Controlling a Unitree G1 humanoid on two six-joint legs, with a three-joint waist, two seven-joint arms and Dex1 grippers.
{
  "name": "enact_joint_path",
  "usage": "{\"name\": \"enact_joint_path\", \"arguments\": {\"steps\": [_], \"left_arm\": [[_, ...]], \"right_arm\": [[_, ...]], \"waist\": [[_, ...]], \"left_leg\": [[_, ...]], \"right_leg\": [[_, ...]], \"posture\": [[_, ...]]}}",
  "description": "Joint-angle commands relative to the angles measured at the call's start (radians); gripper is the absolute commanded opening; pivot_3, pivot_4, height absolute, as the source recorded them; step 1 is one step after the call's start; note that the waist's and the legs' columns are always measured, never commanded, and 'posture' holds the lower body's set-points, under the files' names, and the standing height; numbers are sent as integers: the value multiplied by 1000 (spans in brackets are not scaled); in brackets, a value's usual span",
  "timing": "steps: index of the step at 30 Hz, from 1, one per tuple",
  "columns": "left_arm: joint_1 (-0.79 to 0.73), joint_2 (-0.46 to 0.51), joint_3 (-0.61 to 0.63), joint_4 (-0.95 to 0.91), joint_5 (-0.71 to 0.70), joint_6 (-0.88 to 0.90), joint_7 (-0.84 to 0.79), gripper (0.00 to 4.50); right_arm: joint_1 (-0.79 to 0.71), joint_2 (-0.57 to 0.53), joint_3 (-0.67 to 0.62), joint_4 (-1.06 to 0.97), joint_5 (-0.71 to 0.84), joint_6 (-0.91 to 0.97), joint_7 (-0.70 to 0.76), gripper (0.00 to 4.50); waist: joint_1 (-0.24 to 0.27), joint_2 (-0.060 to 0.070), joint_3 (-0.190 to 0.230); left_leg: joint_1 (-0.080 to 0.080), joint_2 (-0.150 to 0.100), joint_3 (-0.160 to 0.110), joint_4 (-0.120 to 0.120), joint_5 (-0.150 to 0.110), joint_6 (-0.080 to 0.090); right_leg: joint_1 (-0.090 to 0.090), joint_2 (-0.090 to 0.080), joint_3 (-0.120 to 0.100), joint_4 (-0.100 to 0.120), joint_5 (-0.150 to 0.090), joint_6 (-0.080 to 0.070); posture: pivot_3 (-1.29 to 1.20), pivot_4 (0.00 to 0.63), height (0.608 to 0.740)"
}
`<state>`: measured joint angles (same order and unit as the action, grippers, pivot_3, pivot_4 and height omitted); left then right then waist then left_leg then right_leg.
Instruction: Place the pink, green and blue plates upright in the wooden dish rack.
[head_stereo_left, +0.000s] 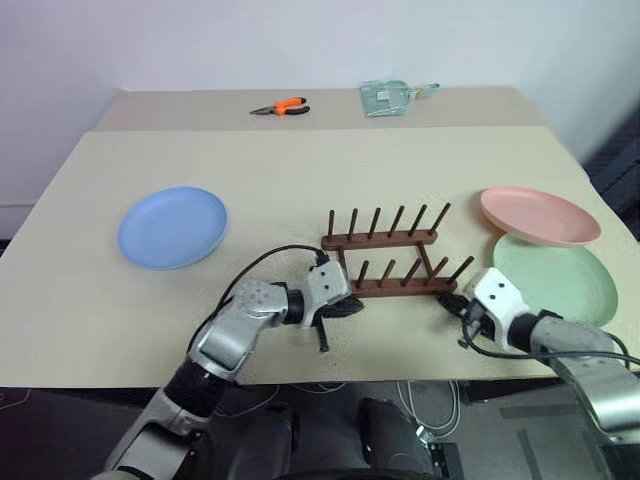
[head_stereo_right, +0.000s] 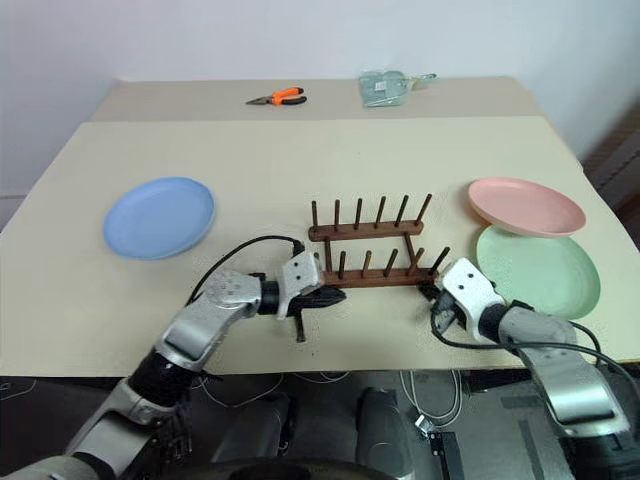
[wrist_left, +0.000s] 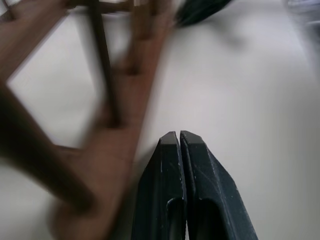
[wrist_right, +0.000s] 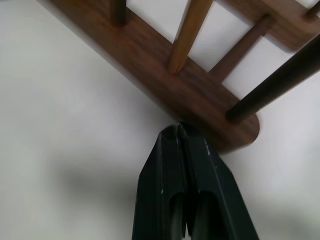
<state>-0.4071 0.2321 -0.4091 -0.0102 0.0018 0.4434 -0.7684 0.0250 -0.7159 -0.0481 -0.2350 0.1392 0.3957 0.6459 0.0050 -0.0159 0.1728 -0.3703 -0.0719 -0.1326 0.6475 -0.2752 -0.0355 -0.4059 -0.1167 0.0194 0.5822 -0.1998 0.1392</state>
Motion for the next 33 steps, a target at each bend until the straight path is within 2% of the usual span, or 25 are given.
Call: {"name": "enact_joint_path", "arguments": {"steps": [1,4,9,13,17,20,23,29,31,33], "left_arm": [[-30,-8,53,90,53,-5,132,52],[-48,-6,67,144,56,-36,176,52],[-62,7,79,188,46,-73,188,52],[-52,8,105,156,14,-76,180,0],[8,33,120,-17,-104,-78,51,0],[37,55,113,-112,-162,-55,-18,0],[41,55,116,-156,-206,-29,-48,0],[8,38,117,-185,-244,-11,-60,0],[5,41,121,-189,-249,-8,-58,0],[7,48,125,-194,-252,-7,-56,0]], "right_arm": [[-89,57,38,103,-71,-11,-87,0],[-162,95,51,165,-92,-15,-119,0],[-225,95,51,218,-109,-39,-118,0],[-195,-5,-1,124,-112,-61,-61,1140],[-142,-178,-122,65,-152,-117,-31,3169],[-116,-292,-175,115,-200,-178,-17,3169],[-121,-339,-174,174,-226,-226,-9,3169],[-261,-346,-11,521,-398,-413,-93,3169],[-308,-337,20,605,-429,-453,-123,2659],[-337,-331,35,648,-438,-481,-133,1954]], "waist": [[-2,0,-1],[-1,0,-1],[2,1,-2],[4,2,-2],[3,5,-1],[7,5,0],[7,4,0],[4,5,0],[3,6,0],[1,6,0]], "left_leg": [[1,0,0,0,0,0],[2,0,0,0,0,0],[1,-1,0,0,0,0],[1,-1,0,0,0,0],[-2,-1,1,-1,0,0],[-3,-1,1,-1,0,0],[-2,-1,1,0,0,0],[-2,-1,3,0,0,0],[-2,-1,3,-1,0,0],[-2,-1,3,-1,0,0]], "right_leg": [[1,0,0,0,0,0],[1,0,0,1,0,0],[1,0,0,1,2,3],[1,0,0,1,2,3],[-2,-1,1,0,2,3],[-3,-1,1,0,2,3],[-2,-1,1,-1,0,0],[-1,-2,1,-2,0,0],[-2,-1,1,-2,2,-4],[-2,-1,2,-2,2,-4]], "posture": [[0,150,740],[0,150,740],[0,150,740],[0,150,740],[0,150,740],[0,150,740],[0,150,740],[0,150,740],[0,150,740],[0,150,740]]}}
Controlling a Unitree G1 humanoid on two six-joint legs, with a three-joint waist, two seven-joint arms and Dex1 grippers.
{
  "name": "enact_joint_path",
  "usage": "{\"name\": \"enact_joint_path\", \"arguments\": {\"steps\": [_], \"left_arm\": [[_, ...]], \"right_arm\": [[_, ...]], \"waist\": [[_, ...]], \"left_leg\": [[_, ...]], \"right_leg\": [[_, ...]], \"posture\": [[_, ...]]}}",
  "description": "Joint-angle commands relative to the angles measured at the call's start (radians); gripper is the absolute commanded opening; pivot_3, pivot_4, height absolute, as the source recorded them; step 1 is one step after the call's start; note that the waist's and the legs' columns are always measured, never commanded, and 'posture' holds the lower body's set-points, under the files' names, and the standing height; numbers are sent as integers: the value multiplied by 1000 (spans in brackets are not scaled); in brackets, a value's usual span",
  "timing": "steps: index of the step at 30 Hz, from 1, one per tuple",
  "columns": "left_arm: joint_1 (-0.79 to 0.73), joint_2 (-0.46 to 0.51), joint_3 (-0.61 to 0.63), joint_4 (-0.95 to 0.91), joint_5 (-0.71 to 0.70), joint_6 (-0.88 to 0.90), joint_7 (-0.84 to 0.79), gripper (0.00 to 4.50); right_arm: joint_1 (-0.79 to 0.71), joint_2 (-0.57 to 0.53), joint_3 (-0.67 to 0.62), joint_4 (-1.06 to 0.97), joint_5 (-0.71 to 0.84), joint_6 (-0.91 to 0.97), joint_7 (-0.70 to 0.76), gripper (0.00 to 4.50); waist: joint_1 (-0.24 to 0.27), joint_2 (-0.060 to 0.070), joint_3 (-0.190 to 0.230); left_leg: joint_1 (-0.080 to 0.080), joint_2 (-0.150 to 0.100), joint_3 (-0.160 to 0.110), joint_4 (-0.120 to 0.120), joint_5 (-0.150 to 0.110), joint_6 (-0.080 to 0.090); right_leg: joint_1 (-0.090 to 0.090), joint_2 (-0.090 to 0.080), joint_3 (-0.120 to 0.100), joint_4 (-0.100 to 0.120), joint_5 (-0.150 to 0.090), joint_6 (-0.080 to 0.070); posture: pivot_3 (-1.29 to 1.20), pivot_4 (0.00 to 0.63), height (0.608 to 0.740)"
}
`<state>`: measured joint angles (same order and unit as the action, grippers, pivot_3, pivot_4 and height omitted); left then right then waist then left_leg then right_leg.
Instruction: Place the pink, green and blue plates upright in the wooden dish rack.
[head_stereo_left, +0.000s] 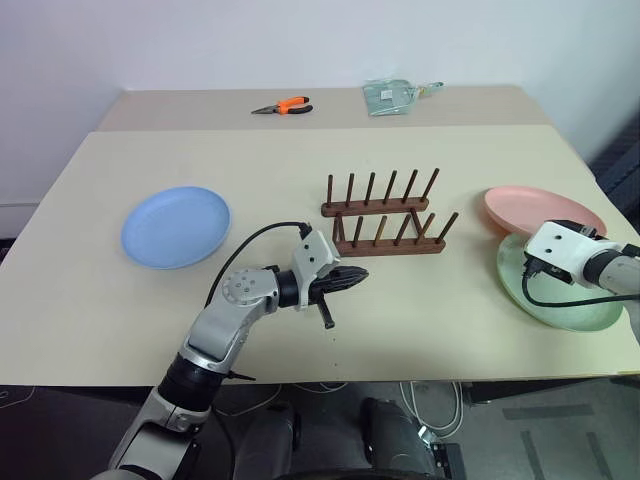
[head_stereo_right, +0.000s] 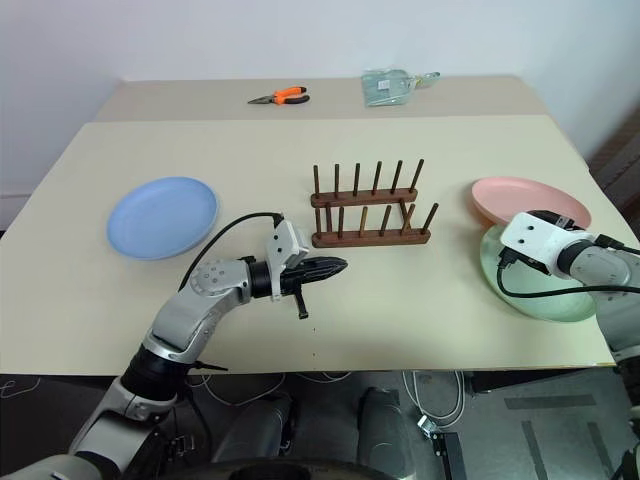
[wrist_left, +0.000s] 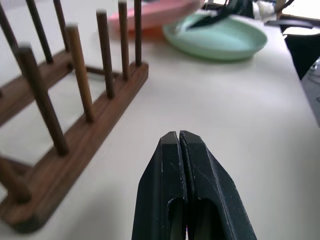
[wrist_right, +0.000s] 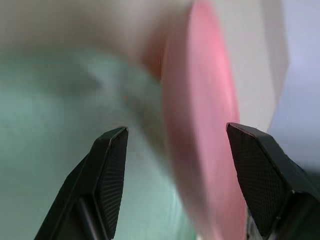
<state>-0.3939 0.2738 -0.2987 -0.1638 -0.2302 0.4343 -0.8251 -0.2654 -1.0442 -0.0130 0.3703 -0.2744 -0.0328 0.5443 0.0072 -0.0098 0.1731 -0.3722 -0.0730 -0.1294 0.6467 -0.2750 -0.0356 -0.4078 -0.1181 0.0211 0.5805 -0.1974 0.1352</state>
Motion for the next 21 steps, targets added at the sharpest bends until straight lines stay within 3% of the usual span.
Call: {"name": "enact_joint_path", "arguments": {"steps": [1,3,4,8,11,14,16,21], "left_arm": [[-3,10,17,-44,-20,2,2,0],[8,20,21,-52,-20,0,3,0],[14,25,22,-55,-20,-3,3,0],[21,43,33,-58,-22,-8,6,0],[16,47,52,-54,-31,-8,9,0],[12,49,64,-48,-38,-7,8,0],[10,51,66,-45,-41,-8,7,0],[9,49,69,-49,-50,-5,5,0]], "right_arm": [[-56,0,4,55,-25,-63,-35,1378],[-64,0,7,56,-29,-80,-40,350],[-63,-3,4,44,-30,-89,-43,60],[-51,-10,-74,-91,39,-86,-27,60],[-68,75,-211,-310,307,80,45,60],[-140,227,-358,-584,817,468,31,60],[-162,276,-417,-688,1058,626,6,60],[-192,357,-453,-716,1273,804,-139,60]], "waist": [[-1,0,0],[-2,0,0],[-2,0,0],[-3,1,0],[-6,2,1],[-13,1,1],[-11,1,2],[10,0,1]], "left_leg": [[0,0,0,0,0,0],[0,0,0,0,0,0],[0,0,0,0,0,0],[0,0,0,0,0,0],[0,0,0,0,0,0],[0,1,-2,0,0,0],[0,1,-5,0,0,0],[-1,0,-5,1,0,0]], "right_leg": [[0,0,0,0,0,0],[0,0,0,0,0,0],[0,0,0,0,0,0],[0,0,1,0,0,0],[0,0,1,0,0,0],[0,1,1,0,1,3],[1,1,0,0,1,3],[1,1,-1,-1,0,0]], "posture": [[0,150,740],[0,150,740],[0,150,740],[0,150,740],[0,150,740],[0,150,740],[0,150,740],[0,150,740]]}}
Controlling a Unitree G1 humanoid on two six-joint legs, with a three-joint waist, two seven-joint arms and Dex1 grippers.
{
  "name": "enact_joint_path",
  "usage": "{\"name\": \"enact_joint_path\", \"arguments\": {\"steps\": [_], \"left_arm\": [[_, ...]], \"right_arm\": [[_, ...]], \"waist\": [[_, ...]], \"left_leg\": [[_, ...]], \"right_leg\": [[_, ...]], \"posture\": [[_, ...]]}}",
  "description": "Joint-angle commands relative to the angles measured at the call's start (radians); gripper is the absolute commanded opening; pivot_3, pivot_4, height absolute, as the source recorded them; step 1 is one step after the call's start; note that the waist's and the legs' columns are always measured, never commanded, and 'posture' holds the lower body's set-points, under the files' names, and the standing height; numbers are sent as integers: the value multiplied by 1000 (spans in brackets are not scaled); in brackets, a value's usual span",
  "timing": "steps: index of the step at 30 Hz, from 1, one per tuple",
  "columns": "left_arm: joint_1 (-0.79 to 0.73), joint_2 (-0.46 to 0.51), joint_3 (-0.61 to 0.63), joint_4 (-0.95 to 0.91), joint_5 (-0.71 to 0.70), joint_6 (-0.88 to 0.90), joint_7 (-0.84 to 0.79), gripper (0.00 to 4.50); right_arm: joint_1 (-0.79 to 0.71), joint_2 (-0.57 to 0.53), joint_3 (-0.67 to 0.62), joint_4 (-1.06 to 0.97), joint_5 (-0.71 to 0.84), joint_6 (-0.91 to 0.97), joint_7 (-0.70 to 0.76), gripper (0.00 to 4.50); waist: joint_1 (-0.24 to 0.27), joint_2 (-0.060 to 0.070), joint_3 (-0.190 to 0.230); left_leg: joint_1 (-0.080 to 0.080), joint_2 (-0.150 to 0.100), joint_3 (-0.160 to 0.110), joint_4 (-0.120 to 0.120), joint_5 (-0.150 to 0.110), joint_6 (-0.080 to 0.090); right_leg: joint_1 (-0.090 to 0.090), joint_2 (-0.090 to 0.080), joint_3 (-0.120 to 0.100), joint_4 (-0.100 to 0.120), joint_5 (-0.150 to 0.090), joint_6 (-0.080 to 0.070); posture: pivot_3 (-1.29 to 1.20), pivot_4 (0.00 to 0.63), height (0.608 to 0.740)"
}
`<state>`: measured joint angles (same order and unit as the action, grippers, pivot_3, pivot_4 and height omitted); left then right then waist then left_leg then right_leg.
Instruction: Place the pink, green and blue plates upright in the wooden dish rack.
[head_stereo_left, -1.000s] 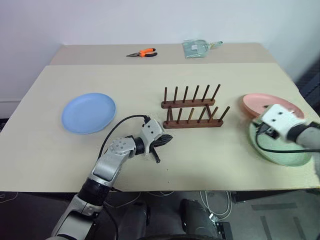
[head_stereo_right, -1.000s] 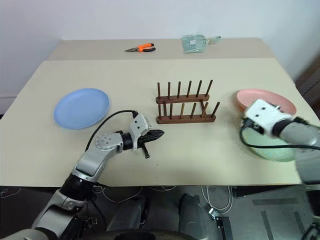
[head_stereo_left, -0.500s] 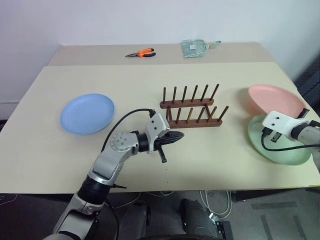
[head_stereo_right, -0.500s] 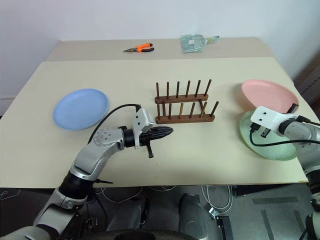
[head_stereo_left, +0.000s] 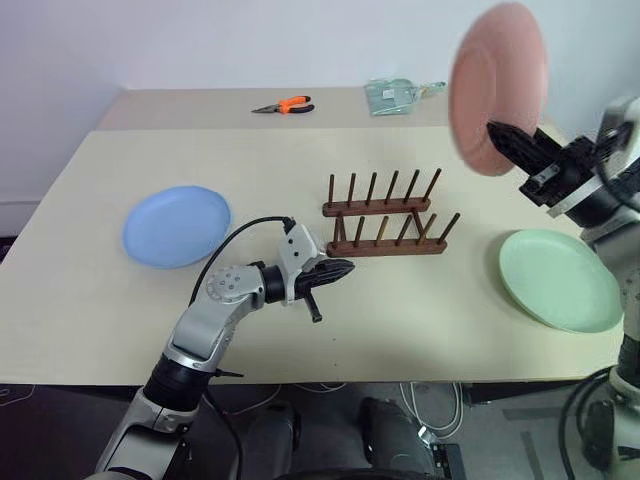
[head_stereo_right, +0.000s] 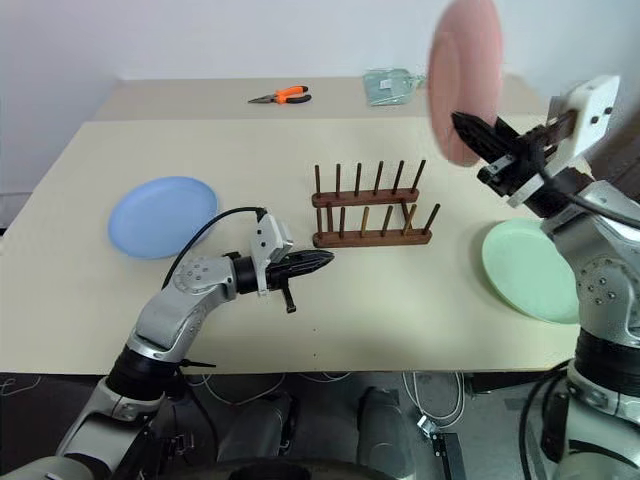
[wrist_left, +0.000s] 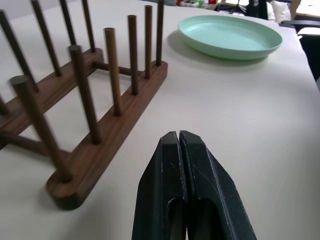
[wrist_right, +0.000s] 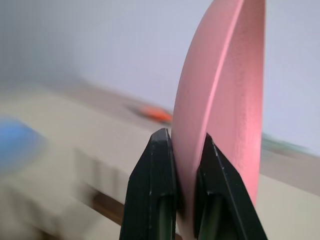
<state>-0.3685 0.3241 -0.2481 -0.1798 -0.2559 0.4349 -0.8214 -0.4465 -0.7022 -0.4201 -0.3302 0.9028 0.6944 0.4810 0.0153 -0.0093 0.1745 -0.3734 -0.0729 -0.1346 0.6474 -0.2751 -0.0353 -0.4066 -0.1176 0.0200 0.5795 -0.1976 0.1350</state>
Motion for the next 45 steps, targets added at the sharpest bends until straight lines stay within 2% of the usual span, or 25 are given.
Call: {"name": "enact_joint_path", "arguments": {"steps": [1,10,11,12,16,19,23,27,30,33,36,39,40,45], "left_arm": [[-13,-1,19,-39,-27,-4,1,0],[7,6,19,-72,-44,11,5,0],[6,6,18,-72,-45,12,6,0],[5,7,18,-72,-44,13,7,0],[3,10,16,-73,-49,16,9,0],[3,12,11,-75,-51,17,6,0],[2,17,-5,-69,-51,13,-7,0],[-8,16,-27,-51,-44,3,-27,0],[-19,12,-42,-40,-38,-4,-36,0],[-28,9,-48,-34,-38,-6,-40,0],[-31,9,-52,-34,-38,-7,-44,0],[-30,13,-53,-34,-35,-9,-47,0],[-30,15,-53,-34,-34,-10,-47,0],[-24,20,-53,-38,-29,-14,-44,0]], "right_arm": [[-9,21,-40,-19,109,93,-94,60],[2,36,5,14,134,192,-172,60],[-6,41,3,27,132,194,-184,832],[-12,38,9,30,107,178,-188,1155],[-29,13,-23,48,-7,71,-201,3062],[-16,-24,-83,85,-45,31,-186,3062],[210,-178,-120,66,-169,12,-44,3062],[476,-257,-33,-66,-274,-1,68,3062],[556,-250,65,-91,-366,18,34,3062],[566,-239,174,-42,-503,34,-48,3062],[556,-213,218,5,-570,29,-79,2218],[545,-208,238,47,-635,8,-91,709],[539,-206,237,60,-647,4,-92,67],[497,-196,199,88,-679,-25,-83,24]], "waist": [[2,0,0],[-5,1,0],[-4,0,0],[-4,0,0],[-4,1,0],[0,1,0],[3,0,0],[-8,1,-1],[-24,2,0],[-25,1,0],[-19,1,0],[-9,0,0],[-7,0,0],[-2,-2,-1]], "left_leg": [[0,0,0,0,0,0],[0,0,2,-1,0,0],[0,0,2,-1,0,0],[0,0,2,-1,0,0],[0,0,2,-1,0,0],[-1,0,2,-1,0,0],[-1,-1,2,-1,0,1],[0,-1,3,-1,-1,2],[1,1,6,-1,-1,2],[1,1,6,0,-1,2],[0,1,5,0,-1,2],[0,0,5,0,-1,2],[0,0,5,0,-1,2],[0,0,5,1,-1,2]], "right_leg": [[0,0,0,0,0,0],[-2,0,0,1,0,0],[-2,0,0,1,0,0],[-2,0,0,1,0,0],[-2,0,0,1,0,0],[-2,0,0,0,0,1],[-1,0,0,0,-1,2],[-1,0,0,0,-1,3],[-1,0,2,1,-3,5],[-1,0,2,1,-3,5],[-1,0,1,0,-3,4],[-1,-1,2,-1,-3,5],[-1,-1,2,-1,-3,5],[0,-1,1,-1,-3,5]], "posture": [[0,150,740],[0,150,740],[0,150,740],[0,150,740],[0,150,740],[0,150,740],[0,150,740],[0,150,740],[0,150,740],[0,150,740],[0,150,740],[0,150,740],[0,150,740],[0,150,740]]}}
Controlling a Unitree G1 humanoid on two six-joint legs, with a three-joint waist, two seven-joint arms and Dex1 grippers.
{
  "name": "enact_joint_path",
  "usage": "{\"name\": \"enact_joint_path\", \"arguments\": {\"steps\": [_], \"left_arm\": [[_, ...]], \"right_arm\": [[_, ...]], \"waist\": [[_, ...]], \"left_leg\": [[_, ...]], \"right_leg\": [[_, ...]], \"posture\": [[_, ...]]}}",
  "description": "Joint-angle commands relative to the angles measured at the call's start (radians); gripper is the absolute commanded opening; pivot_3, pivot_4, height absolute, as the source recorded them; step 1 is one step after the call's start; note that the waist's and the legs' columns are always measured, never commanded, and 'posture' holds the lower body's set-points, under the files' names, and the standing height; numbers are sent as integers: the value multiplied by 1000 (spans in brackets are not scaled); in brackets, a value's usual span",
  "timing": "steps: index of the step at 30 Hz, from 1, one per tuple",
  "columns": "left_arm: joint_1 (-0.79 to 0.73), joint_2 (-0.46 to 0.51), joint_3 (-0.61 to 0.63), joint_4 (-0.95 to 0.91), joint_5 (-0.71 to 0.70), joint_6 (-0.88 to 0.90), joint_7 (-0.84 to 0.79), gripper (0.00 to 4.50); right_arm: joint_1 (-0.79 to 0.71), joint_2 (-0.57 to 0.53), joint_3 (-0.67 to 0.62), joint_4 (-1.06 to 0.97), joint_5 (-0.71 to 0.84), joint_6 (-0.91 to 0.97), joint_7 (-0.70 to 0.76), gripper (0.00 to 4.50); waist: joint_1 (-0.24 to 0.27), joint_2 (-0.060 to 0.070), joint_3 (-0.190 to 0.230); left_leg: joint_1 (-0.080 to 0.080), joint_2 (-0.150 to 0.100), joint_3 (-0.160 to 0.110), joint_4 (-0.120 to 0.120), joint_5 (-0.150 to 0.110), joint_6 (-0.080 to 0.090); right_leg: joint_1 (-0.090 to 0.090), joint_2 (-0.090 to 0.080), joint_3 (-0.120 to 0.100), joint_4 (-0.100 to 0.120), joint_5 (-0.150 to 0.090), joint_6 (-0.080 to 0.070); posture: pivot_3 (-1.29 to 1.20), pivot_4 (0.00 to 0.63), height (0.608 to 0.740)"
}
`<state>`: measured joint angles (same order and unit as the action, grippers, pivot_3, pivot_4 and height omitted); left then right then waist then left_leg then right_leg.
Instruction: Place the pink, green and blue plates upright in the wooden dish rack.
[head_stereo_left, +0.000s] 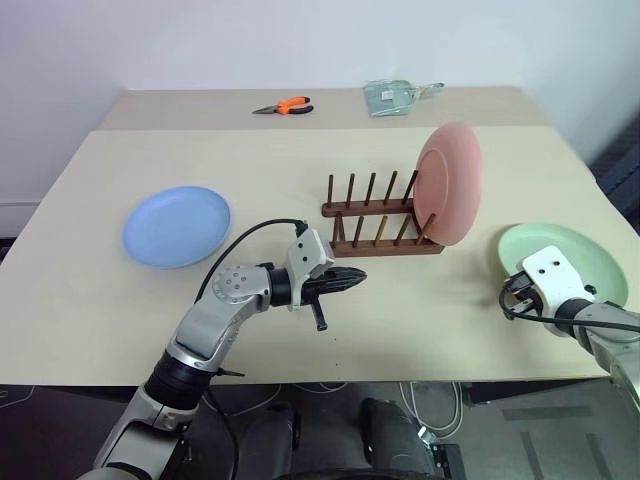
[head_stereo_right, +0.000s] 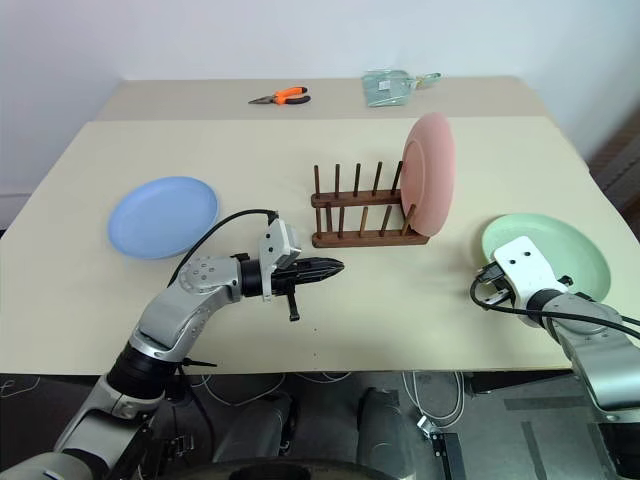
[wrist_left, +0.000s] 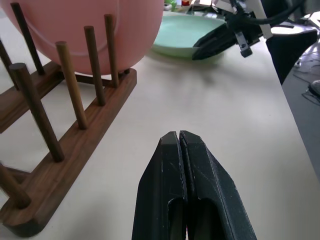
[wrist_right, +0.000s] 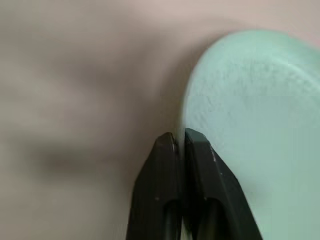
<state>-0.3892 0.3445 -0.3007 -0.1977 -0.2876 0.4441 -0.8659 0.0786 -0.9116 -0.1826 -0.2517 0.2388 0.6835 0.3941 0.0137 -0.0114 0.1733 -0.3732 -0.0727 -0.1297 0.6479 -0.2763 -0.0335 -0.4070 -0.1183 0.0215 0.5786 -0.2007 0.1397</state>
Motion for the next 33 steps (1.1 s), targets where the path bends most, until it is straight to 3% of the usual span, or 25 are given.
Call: {"name": "enact_joint_path", "arguments": {"steps": [1,6,10,15,20,33], "left_arm": [[-2,1,0,-20,5,-24,2,0],[3,10,10,-15,8,-30,2,0],[4,17,32,1,8,-35,6,0],[11,33,56,15,6,-49,8,0],[29,51,89,16,-1,-53,9,0],[74,53,90,-40,-2,-39,31,0]], "right_arm": [[-62,24,-73,8,-4,-32,-4,24],[-311,87,-258,3,106,-139,-22,24],[-551,131,-372,-58,411,-29,29,24],[-722,177,-372,-139,846,150,55,24],[-799,305,-266,-151,1174,208,-64,24],[-736,443,-148,20,1249,207,-326,24]], "waist": [[0,0,0],[-7,6,3],[-3,6,4],[-1,5,4],[-3,5,4],[-5,5,4]], "left_leg": [[0,0,0,0,0,0],[0,0,1,0,0,0],[0,0,-1,-2,0,0],[0,1,-4,-2,0,0],[-1,1,-4,-2,0,0],[-1,0,-3,-2,0,0]], "right_leg": [[0,0,0,0,0,0],[-1,0,1,1,0,0],[-1,1,0,1,0,0],[-1,1,-2,0,2,-3],[-1,1,-1,0,2,-4],[-2,1,-1,1,3,-4]], "posture": [[0,150,740],[0,150,740],[0,150,740],[0,150,740],[0,150,740],[0,150,740]]}}
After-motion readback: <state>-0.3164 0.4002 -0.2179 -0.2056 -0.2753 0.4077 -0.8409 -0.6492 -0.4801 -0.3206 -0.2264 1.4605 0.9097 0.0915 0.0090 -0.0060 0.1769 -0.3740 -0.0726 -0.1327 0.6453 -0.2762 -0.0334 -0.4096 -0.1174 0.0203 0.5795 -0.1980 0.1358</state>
